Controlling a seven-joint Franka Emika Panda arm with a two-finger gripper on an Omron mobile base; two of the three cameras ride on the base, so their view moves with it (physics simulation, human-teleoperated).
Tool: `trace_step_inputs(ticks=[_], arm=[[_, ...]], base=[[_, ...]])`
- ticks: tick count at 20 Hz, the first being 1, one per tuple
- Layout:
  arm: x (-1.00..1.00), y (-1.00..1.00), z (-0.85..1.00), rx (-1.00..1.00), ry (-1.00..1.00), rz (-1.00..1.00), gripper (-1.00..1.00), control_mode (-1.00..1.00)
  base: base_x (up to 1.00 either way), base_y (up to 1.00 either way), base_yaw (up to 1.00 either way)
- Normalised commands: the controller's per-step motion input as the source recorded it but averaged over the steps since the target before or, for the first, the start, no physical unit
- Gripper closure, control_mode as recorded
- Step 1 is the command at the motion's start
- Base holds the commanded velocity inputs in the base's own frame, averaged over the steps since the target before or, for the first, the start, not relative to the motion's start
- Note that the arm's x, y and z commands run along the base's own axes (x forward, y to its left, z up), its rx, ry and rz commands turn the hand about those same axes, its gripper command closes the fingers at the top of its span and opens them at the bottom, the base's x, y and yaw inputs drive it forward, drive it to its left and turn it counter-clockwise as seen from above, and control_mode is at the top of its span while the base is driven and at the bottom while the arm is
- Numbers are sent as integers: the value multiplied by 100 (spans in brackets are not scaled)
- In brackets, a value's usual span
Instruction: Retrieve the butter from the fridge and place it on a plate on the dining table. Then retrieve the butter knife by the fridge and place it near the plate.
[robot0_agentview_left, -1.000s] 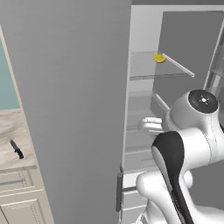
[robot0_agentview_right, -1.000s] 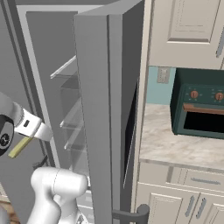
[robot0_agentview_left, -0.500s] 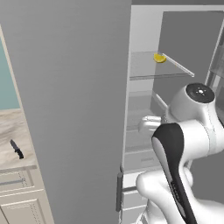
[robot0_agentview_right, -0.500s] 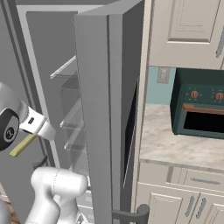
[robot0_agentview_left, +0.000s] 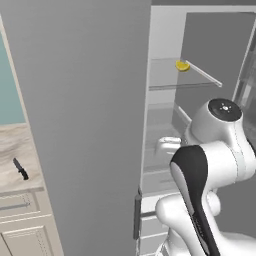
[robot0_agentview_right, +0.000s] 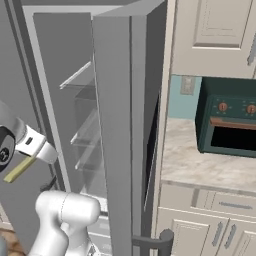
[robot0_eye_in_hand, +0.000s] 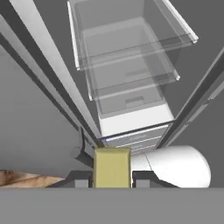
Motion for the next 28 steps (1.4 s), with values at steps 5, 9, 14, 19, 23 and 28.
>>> trace_step_inputs(ticks=[5,9,14,19,23,28], arm=[[0,0,0,0,0,0,100,100],[0,0,0,0,0,0,100,100],[0,0,0,0,0,0,100,100],[0,0,0,0,0,0,100,100],[0,0,0,0,0,0,100,100],[0,0,0,0,0,0,100,100]], base=[[-60,61,-13],[-64,50,-25],[-66,17,-60],[-71,10,-76],[-74,0,-80],[-74,-2,-76]])
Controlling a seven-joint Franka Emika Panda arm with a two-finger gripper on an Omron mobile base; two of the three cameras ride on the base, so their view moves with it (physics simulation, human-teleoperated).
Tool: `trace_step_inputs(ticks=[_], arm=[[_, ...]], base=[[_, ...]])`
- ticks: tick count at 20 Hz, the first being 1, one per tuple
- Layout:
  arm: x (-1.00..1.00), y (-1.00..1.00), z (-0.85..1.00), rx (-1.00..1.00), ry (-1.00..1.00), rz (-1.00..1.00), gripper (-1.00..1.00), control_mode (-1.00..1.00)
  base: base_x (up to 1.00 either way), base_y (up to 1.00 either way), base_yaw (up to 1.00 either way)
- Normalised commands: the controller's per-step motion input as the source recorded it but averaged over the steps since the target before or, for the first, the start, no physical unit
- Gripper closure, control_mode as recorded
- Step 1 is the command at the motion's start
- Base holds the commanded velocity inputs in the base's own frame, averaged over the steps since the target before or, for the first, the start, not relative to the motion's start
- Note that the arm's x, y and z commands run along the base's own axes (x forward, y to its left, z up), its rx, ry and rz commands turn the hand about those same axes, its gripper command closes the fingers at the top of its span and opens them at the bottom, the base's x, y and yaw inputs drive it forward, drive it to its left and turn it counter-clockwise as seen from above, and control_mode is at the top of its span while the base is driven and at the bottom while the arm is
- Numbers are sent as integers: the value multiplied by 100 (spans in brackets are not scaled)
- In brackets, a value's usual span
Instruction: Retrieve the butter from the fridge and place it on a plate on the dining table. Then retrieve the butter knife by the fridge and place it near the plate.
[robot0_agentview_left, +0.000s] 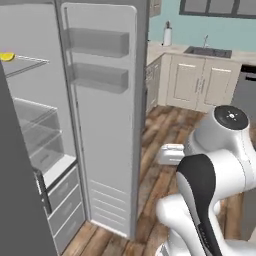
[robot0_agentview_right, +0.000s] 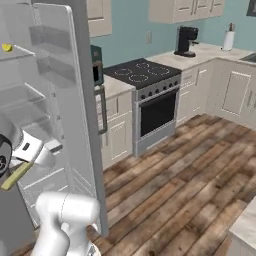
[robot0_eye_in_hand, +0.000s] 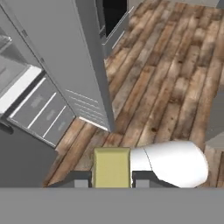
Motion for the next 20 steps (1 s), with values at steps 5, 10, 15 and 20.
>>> trace_step_inputs(ticks=[5,10,15,20], arm=[[0,0,0,0,0,0,100,100],[0,0,0,0,0,0,100,100],[0,0,0,0,0,0,100,100],[0,0,0,0,0,0,100,100]], base=[[-45,-25,-71],[-31,-20,-74],[-19,-49,-59],[-9,-70,-50]])
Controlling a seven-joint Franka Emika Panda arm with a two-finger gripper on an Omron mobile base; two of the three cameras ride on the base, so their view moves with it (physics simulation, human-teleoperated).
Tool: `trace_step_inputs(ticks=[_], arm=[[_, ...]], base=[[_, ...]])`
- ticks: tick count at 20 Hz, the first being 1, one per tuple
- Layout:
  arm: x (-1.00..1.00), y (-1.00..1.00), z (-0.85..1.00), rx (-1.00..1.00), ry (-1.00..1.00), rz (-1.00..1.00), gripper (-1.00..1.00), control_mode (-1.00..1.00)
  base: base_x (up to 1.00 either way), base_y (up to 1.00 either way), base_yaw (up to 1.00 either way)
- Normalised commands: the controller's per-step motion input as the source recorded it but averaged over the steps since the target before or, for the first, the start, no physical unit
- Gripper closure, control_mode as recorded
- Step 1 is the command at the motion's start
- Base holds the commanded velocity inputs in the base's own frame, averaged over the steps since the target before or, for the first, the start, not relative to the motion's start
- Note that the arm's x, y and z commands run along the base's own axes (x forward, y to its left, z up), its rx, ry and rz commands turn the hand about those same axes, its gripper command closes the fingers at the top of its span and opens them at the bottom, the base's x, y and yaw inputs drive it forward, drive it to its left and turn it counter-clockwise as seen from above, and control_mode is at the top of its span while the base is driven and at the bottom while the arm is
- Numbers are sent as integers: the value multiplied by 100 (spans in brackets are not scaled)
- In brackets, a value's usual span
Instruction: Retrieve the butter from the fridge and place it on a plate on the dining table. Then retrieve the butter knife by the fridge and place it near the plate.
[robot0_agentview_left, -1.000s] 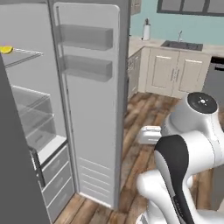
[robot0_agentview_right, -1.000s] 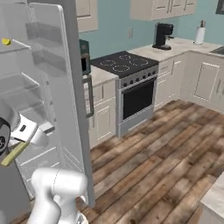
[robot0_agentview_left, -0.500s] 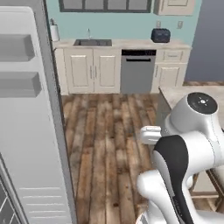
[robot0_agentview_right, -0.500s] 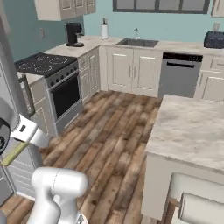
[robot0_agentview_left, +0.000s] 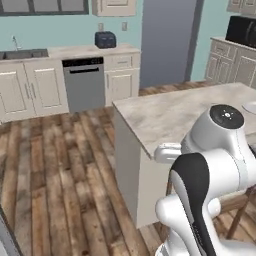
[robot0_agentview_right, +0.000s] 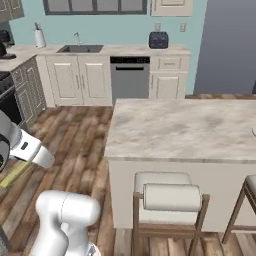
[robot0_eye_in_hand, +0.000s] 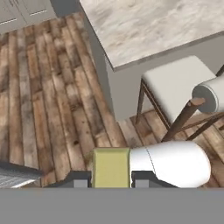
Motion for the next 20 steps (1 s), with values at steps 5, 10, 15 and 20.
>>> trace_step_inputs(ticks=[5,10,15,20], arm=[[0,0,0,0,0,0,100,100],[0,0,0,0,0,0,100,100],[0,0,0,0,0,0,100,100],[0,0,0,0,0,0,100,100]], base=[[-6,-78,-47],[-1,-95,-24],[0,-100,-1],[0,-100,3]])
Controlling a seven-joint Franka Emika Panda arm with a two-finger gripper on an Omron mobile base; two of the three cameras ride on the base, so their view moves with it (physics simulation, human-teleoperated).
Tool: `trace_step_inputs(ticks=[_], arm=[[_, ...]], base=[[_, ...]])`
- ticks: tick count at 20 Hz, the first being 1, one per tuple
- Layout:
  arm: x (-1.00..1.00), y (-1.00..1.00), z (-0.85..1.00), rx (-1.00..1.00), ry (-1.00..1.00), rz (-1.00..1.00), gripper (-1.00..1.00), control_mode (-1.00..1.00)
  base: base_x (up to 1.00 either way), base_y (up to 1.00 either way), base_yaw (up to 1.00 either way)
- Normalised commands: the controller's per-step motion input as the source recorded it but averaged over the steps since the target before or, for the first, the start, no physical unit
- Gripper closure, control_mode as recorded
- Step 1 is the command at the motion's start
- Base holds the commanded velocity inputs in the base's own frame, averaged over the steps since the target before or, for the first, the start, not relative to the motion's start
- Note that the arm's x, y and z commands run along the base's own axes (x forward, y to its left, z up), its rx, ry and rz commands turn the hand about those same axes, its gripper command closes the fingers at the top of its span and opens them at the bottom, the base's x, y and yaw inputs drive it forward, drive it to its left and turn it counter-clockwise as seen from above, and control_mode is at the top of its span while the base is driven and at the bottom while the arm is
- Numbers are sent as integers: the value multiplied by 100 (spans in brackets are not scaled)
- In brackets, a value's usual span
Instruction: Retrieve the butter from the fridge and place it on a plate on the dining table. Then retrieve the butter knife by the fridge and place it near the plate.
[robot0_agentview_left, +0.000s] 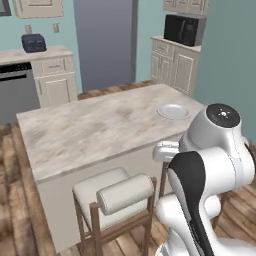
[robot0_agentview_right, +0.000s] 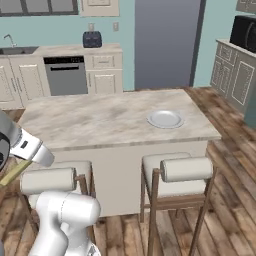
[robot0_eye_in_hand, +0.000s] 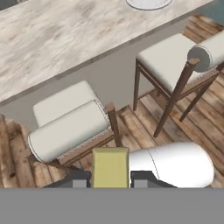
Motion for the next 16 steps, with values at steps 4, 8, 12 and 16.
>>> trace_step_inputs(ticks=[4,8,12,16], arm=[[0,0,0,0,0,0,100,100],[0,0,0,0,0,0,100,100],[0,0,0,0,0,0,100,100],[0,0,0,0,0,0,100,100]], base=[[0,-100,11],[6,-100,14],[17,-100,21],[34,-100,46]])
